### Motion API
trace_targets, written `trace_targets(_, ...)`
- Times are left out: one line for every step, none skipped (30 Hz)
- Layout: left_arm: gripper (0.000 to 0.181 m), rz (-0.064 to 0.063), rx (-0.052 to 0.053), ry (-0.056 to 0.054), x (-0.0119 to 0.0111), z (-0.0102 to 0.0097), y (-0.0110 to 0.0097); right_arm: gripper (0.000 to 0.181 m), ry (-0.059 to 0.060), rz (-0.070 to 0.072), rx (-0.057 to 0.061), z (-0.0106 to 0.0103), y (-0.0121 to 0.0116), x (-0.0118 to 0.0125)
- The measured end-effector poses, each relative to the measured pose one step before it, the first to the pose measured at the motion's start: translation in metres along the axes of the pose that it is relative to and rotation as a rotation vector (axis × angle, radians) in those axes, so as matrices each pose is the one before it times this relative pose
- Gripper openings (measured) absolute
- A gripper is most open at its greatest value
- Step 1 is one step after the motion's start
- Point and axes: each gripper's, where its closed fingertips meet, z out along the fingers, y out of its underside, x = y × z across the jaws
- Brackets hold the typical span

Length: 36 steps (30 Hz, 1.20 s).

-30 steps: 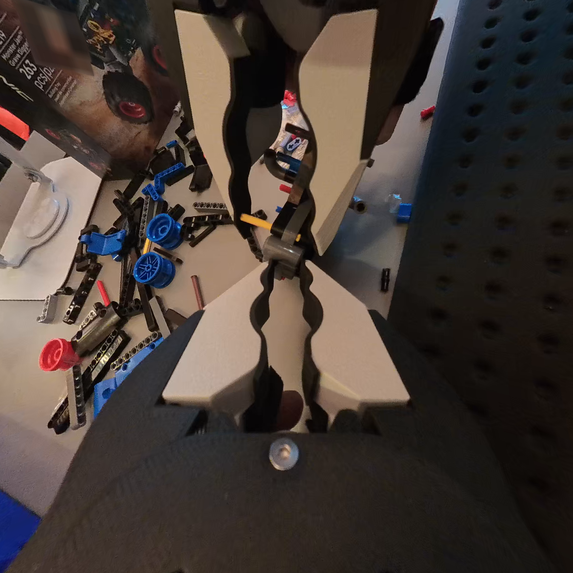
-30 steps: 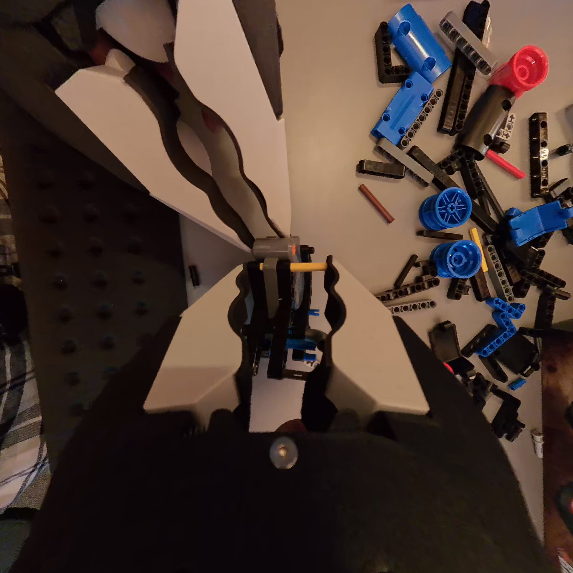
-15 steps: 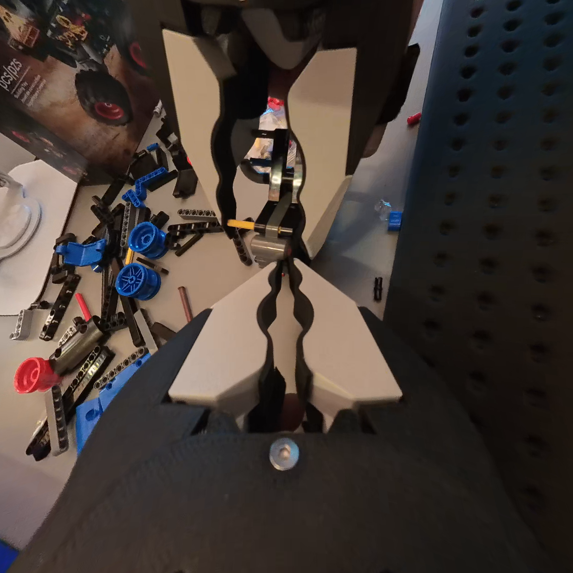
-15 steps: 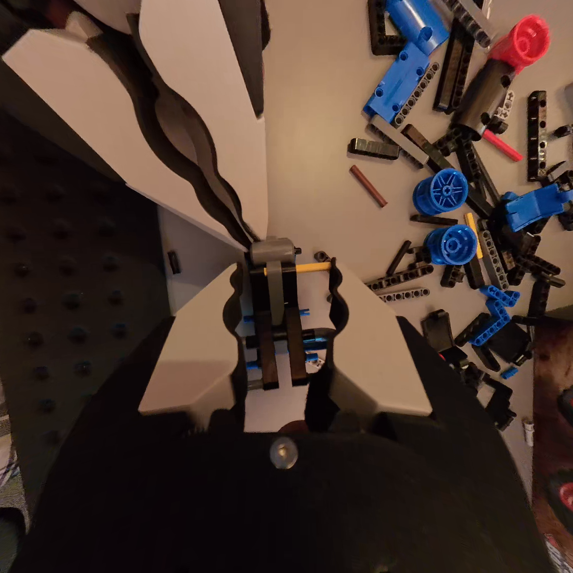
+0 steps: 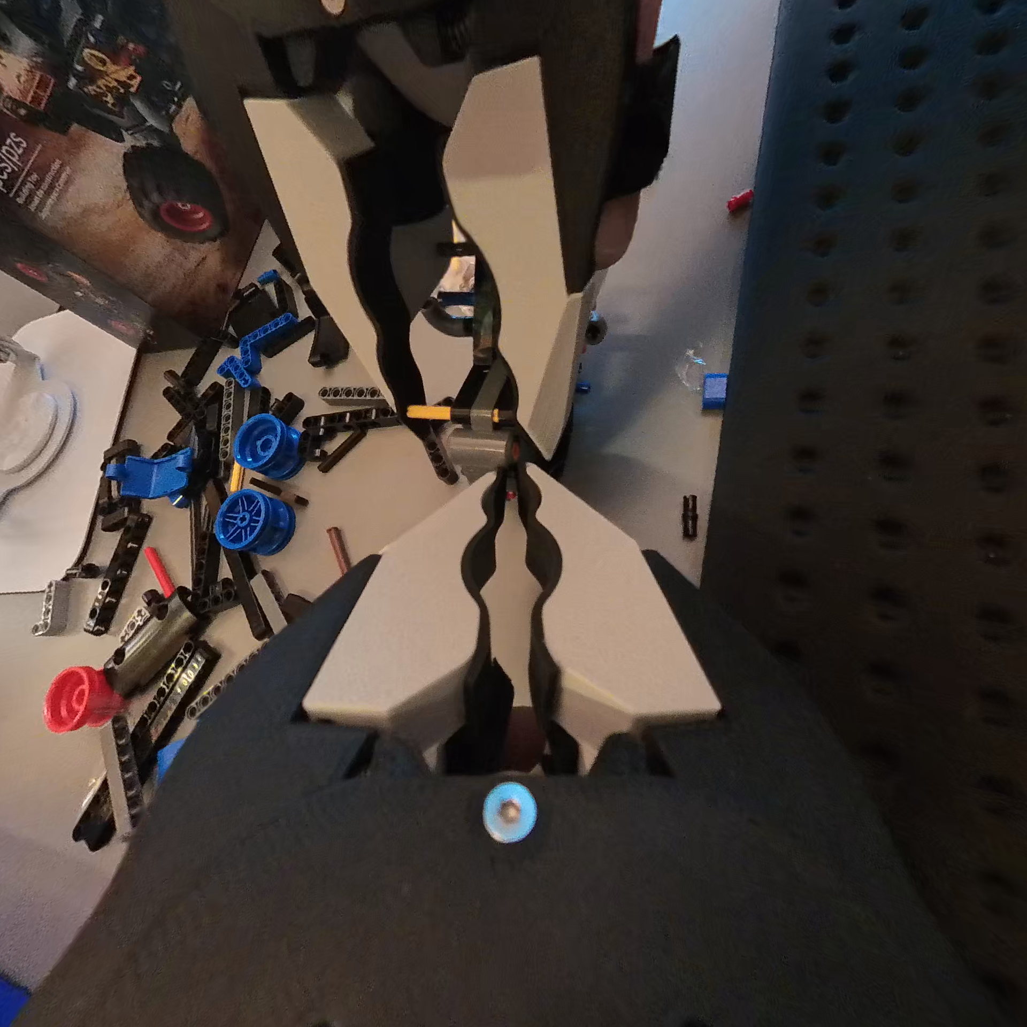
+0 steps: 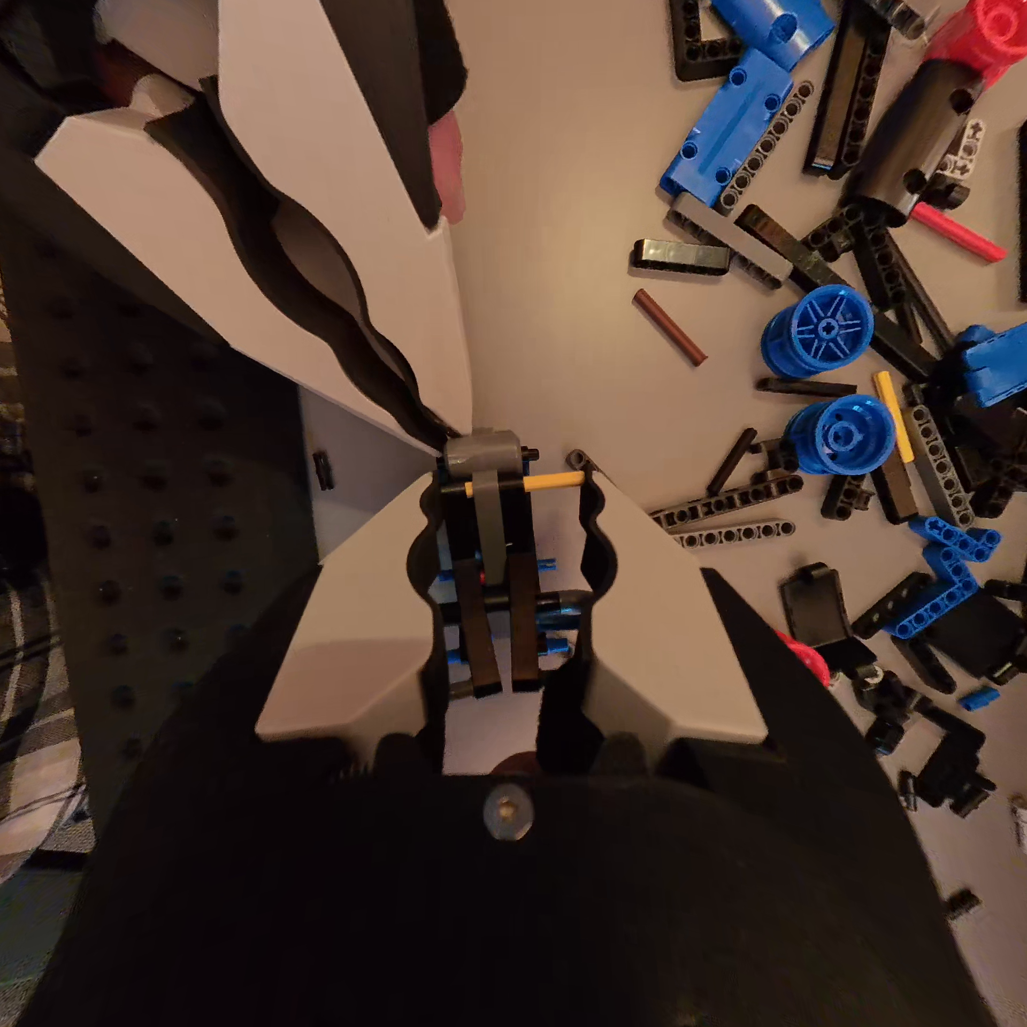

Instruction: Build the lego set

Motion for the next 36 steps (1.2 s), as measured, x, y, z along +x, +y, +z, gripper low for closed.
trace_targets(0.001,0.0021,-0.0007,0.0065,0.00007,-0.00022,0.00039,0.048,0.0013,-0.006,0.0101,-0.0003,-0.00107,-0.00007)
trace_targets(0.001,-0.004,0.0004,0.0052,-0.00065,-0.00095,0.00092,0.05,0.0078,-0.0121,0.0164,-0.00027,-0.00173,0.00021)
trace_targets(0.001,-0.0071,0.0088,0.0061,-0.00118,-0.00141,-0.00042,0.053,0.0094,-0.0131,0.0011,0.00014,-0.00002,-0.00001)
trace_targets(0.0,-0.0061,0.0006,0.0083,0.00003,-0.00049,-0.00014,0.062,-0.0122,-0.0038,-0.0178,0.0009,0.00208,-0.00204)
trace_targets(0.0,0.0086,-0.0106,-0.0053,-0.00104,0.00017,0.00166,0.071,-0.0149,-0.0002,-0.0317,0.00118,0.00399,-0.00117)
trace_targets(0.0,0.009,-0.0105,-0.0018,-0.00059,-0.00036,0.00156,0.067,-0.0128,-0.0138,-0.003,0.00005,0.00122,-0.00032)
trace_targets(0.0,0.0015,-0.0063,0.0028,-0.00017,-0.0009,0.00105,0.057,-0.0201,-0.0054,0.0078,-0.00176,-0.00036,-0.00126)
trace_targets(0.0,-0.0028,-0.001,-0.0016,-0.00133,-0.00131,0.00038,0.053,-0.0218,0.0014,0.013,-0.00206,-0.00143,-0.00134)
trace_targets(0.0,-0.0017,0.0075,-0.0049,-0.00201,-0.0018,-0.00075,0.053,-0.0016,0.0032,0.01,-0.00205,-0.00148,0.00144)
trace_targets(0.002,-0.0053,0.0133,-0.0034,-0.00197,-0.00176,-0.00209,0.052,0.0139,0.003,-0.0073,-0.00115,0.0014,0.0042)
trace_targets(0.008,-0.0055,0.0149,0.008,0.00085,-0.00094,-0.00318,0.052,0.0061,-0.0001,-0.0039,-0.00076,0.00156,0.00343)
trace_targets(0.015,-0.0018,0.0135,-0.0013,0.00184,0.00009,-0.0038,0.051,-0.0027,0.0153,0.0061,-0.00074,-0.00004,0.00216)
trace_targets(0.021,0.0142,0.0103,-0.0085,0.00207,0.00038,-0.0033,0.051,-0.0111,0.0057,0.0041,-0.00014,0.00073,-0.00016)
trace_targets(0.024,0.0115,0.0071,-0.0232,-0.00059,0.0011,-0.00249,0.05,-0.0103,-0.0003,0.0067,-0.00012,-0.00009,-0.0016)
trace_targets(0.026,0.0004,0.0058,-0.0113,-0.00019,0.00171,-0.00177,0.049,-0.01,0.0005,0.008,0.00067,-0.00138,-0.00354)
trace_targets(0.027,-0.0106,-0.0018,0.0039,0.00053,0.00291,0.00022,0.049,-0.0072,-0.0079,0.0162,0.0008,-0.00269,-0.00308)
trace_targets(0.027,-0.0061,-0.0004,0.0019,-0.0006,0.00225,0.00069,0.048,0.0071,-0.0106,0.0023,0.00051,-0.00054,-0.00022)
trace_targets(0.027,-0.0089,0.0061,0.0016,-0.0017,0.00132,-0.00012,0.048,0.0115,-0.0071,-0.0002,-0.00034,0.00018,0.0016)
trace_targets(0.022,-0.0246,0.0077,0.0041,-0.00184,0.00044,-0.001,0.047,-0.0011,0.0017,0.0053,-0.00013,-0.00014,0.00011)
trace_targets(0.022,-0.0122,0.0024,0.0093,-0.00054,0.00021,0.00006,0.047,0.0042,0.0027,0.0013,-0.00011,-0.00025,0.00048)
trace_targets(0.021,0.0049,0.0031,-0.0002,-0.0002,0.00022,0.00029,0.046,0.0051,-0.0022,-0.0053,0.00001,-0.00004,-0.00014)
trace_targets(0.021,0.0021,0.0008,0.0025,0.00069,0.00028,-0.00005,0.045,0.0025,-0.0028,-0.0077,0.00018,0.0001,-0.00005)
trace_targets(0.02,-0.0043,-0.0011,0.0043,0.00021,0.00024,0.00015,0.045,-0.0003,-0.0029,-0.0056,0.00032,-0.0002,-0.00021)
trace_targets(0.02,-0.0064,0.0051,0.0055,0.00031,0.00024,-0.00046,0.044,-0.0024,-0.0064,-0.0075,0.00015,0.0001,-0.00016)
trace_targets(0.016,-0.0073,0.0111,0.0229,0.00334,0.00009,-0.00098,0.043,-0.0023,-0.0073,-0.002,0.00047,-0.00077,0.00005)
trace_targets(0.012,-0.018,0.0112,0.0058,0.00154,0.0006,-0.00094,0.043,-0.0113,0.0031,-0.0045,0.00007,0.00031,-0.00017)
trace_targets(0.012,0.0123,0.0032,-0.0069,-0.00025,-0.00004,0.0003,0.04,-0.011,0.0042,-0.0061,0.00022,0.00045,-0.00076)
trace_targets(0.012,0.0221,-0.0014,-0.0113,0.00001,0.00009,0.00013,0.039,0.0003,-0.0065,-0.0064,0.00022,0.00019,-0.0008)
trace_targets(0.012,0.0041,-0.0029,-0.0006,0.00007,-0.00002,0.00001,0.038,0.0002,-0.0058,-0.0016,-0.00005,-0.00002,-0.00082)
trace_targets(0.012,-0.0164,0.0057,0.0098,-0.00024,0.00012,0.0,0.038,-0.0017,0.0039,0.0041,-0.00012,-0.00009,0.00018)
trace_targets(0.012,-0.0231,0.0102,0.012,-0.00037,0.00014,0.0,0.038,-0.0019,0.0081,0.0046,-0.00002,-0.00011,0.0003)
trace_targets(0.012,0.0029,0.0034,0.005,0.00017,-0.00015,0.00024,0.039,-0.0041,0.003,0.0019,0.0002,0.00017,-0.00017)
trace_targets(0.013,0.0161,-0.003,0.0045,0.00051,-0.00052,-0.00013,0.041,-0.0061,0.0006,-0.0005,0.00001,0.00013,-0.00022)
trace_targets(0.014,0.0089,-0.0081,-0.0039,-0.0025,-0.00145,0.00072,0.044,0.0143,-0.0017,0.0096,0.00071,-0.00129,0.00257)
trace_targets(0.017,0.0044,-0.0003,0.0008,-0.00404,-0.00271,0.00077,0.045,0.023,-0.0035,0.0155,0.0,-0.00255,0.00276)
trace_targets(0.022,-0.0232,0.0153,0.0093,-0.00438,-0.00338,-0.00183,0.047,0.0242,-0.0144,0.002,-0.00019,-0.00039,0.0022)
